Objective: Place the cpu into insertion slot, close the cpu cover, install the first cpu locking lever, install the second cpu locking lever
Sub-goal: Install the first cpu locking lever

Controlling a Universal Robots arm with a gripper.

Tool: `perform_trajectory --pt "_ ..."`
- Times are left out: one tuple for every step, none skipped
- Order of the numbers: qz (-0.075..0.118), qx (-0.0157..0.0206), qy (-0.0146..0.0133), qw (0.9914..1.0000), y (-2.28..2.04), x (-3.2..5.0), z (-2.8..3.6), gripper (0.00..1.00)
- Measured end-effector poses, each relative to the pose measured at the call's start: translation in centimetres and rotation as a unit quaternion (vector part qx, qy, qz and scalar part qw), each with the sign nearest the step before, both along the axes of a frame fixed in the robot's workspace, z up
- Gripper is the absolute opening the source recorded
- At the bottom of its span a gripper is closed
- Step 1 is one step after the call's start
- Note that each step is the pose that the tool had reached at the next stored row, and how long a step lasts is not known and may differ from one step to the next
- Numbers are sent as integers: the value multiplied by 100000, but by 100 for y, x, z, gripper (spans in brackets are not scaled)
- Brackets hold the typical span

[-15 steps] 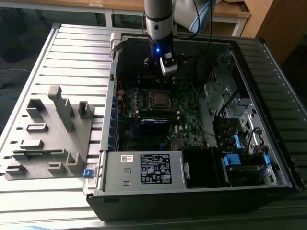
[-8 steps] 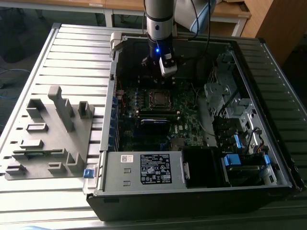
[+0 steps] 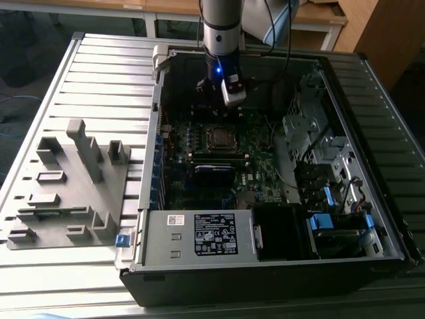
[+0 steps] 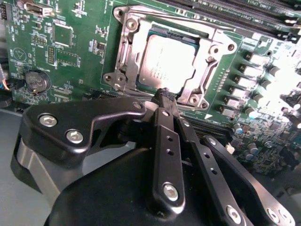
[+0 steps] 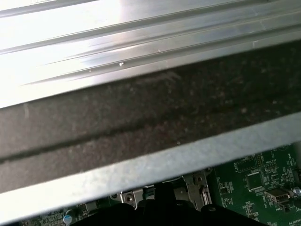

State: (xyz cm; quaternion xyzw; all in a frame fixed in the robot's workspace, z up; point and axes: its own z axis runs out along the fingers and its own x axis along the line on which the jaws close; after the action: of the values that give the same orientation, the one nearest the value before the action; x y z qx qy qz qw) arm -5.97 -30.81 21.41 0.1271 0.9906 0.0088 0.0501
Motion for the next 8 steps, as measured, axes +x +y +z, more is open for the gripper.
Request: perform_trajectory --pt "204 -96 158 100000 0 2 -1 11" --pt "404 -204 319 99998 0 4 -2 11" --pt "604 -336 478 99996 0 6 -2 11" --pt "758 -367 533 99995 -1 7 -2 11" --pt "870 -376 541 99994 -3 8 -1 11" --pt "968 -370 541 99993 -5 8 -1 11" --pt "1047 -355 538 99992 -8 8 -2 11" --pt "1102 -343 539 99992 -13 8 -1 11"
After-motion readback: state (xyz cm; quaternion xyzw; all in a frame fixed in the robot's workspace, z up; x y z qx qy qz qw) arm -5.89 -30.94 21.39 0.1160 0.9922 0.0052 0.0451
